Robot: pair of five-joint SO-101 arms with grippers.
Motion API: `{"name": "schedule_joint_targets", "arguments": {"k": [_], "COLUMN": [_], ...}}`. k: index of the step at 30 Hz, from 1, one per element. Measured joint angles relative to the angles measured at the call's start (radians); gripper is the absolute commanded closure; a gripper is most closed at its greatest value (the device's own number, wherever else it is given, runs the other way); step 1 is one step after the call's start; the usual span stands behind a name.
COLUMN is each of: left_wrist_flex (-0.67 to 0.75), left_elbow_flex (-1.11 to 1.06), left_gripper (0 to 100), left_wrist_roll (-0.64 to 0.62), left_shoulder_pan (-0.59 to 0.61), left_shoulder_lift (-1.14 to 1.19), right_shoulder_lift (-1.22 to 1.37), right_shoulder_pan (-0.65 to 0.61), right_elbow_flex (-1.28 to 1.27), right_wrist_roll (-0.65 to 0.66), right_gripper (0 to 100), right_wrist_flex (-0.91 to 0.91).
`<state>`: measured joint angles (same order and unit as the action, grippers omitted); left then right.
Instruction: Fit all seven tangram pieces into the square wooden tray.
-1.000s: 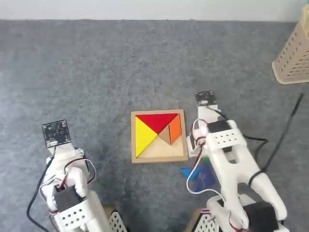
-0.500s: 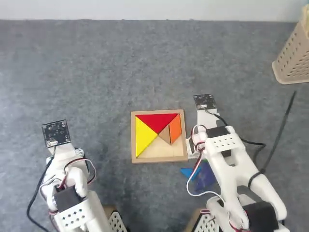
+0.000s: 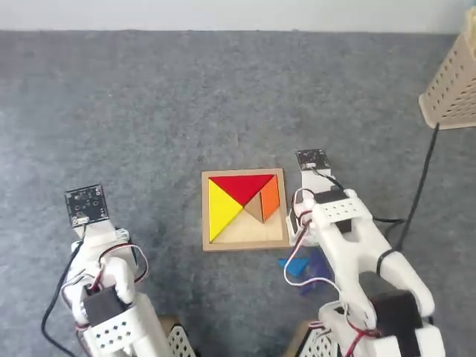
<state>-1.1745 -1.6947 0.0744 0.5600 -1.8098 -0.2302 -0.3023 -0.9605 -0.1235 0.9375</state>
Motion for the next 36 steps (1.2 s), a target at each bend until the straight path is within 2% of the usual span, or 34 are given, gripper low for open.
{"name": "schedule_joint_targets", "arguments": {"k": [6,11,17,23,29,32,36], "left_wrist_flex": [0.000,0.000,0.000,0.000,0.000,0.000,0.000], "left_elbow_flex": [0.000,0.000,0.000,0.000,0.000,0.000,0.000], "left_gripper": [99,99,99,99,99,99,99], "left_wrist_roll": [0.000,0.000,0.000,0.000,0.000,0.000,0.000], "left_shoulder_pan": [-0.002,-0.002,-0.002,0.000,-0.002,-0.002,-0.002], "left_shoulder_lift": [0.000,0.000,0.000,0.000,0.000,0.000,0.000], "right_shoulder_lift": [-0.009,-0.084,-0.278,-0.311,-0.126,-0.003,0.117], "right_shoulder_pan": [0.023,0.048,0.049,-0.155,-0.379,-0.434,-0.442], "right_elbow_flex": [0.008,0.008,0.061,0.160,0.218,0.256,0.328], "right_wrist_roll": [0.017,0.172,0.285,0.359,0.408,0.420,0.427], "right_gripper": [90.3,95.0,95.4,95.4,95.4,95.4,93.7], "right_wrist_flex": [0.000,0.012,0.132,0.201,0.152,0.129,0.124]}}
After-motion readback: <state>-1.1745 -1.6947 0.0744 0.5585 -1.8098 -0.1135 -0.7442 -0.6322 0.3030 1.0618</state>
